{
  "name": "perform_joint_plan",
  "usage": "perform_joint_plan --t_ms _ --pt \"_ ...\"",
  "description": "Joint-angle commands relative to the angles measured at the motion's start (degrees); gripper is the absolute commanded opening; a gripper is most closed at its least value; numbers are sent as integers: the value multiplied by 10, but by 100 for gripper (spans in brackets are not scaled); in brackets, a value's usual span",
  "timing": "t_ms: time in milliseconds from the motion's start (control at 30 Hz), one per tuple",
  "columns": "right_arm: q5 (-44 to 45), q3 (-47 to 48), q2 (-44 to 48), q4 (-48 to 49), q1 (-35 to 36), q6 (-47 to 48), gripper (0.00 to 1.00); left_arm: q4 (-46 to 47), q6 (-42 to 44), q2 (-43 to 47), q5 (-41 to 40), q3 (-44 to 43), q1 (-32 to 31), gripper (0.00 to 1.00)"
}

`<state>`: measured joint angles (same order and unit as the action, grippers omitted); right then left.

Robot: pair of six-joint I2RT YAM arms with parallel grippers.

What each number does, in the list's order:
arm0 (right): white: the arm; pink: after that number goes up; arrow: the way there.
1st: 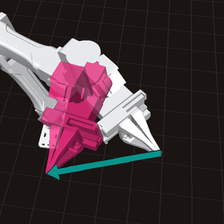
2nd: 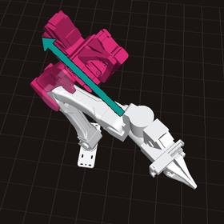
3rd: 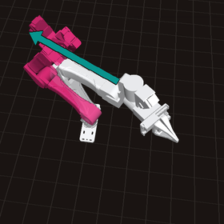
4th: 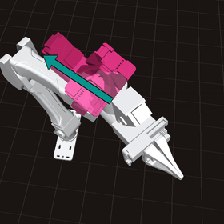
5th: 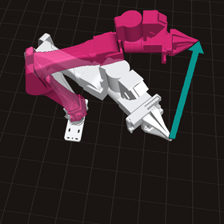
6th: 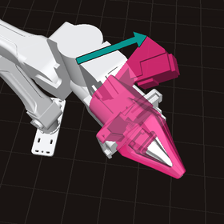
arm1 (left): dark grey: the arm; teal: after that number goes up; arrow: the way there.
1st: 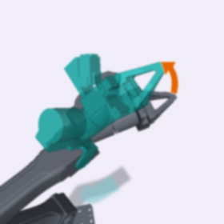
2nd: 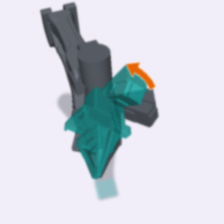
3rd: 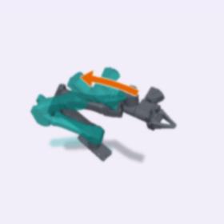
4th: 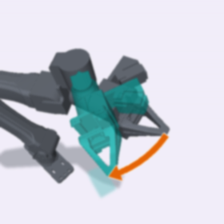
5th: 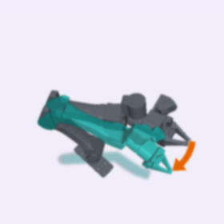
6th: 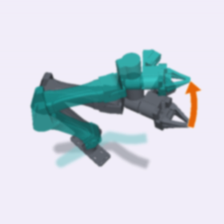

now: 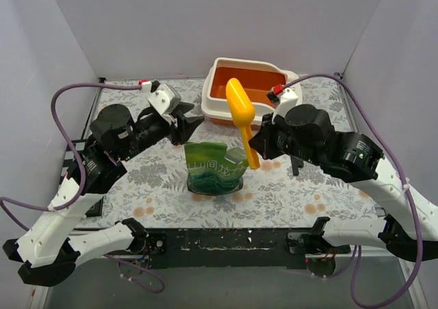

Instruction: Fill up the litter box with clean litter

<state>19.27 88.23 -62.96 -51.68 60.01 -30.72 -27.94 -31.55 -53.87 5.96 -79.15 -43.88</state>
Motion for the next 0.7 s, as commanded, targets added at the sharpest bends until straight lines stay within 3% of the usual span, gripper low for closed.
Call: perform_joint_plan --t_ms 0,100,333,667 --pt "-164 96 -42 -40 -2 112 1 10 27 -37 76 -62 2 44" --pt "-226 103 -40 -40 -6 124 1 -3 37 -70 106 -99 2 45" --pt "-270 100 2 -66 -20 124 1 -18 76 -119 175 -138 26 47" --pt "-174 82 56 -142 -22 95 1 69 41 -146 489 -75 206 47"
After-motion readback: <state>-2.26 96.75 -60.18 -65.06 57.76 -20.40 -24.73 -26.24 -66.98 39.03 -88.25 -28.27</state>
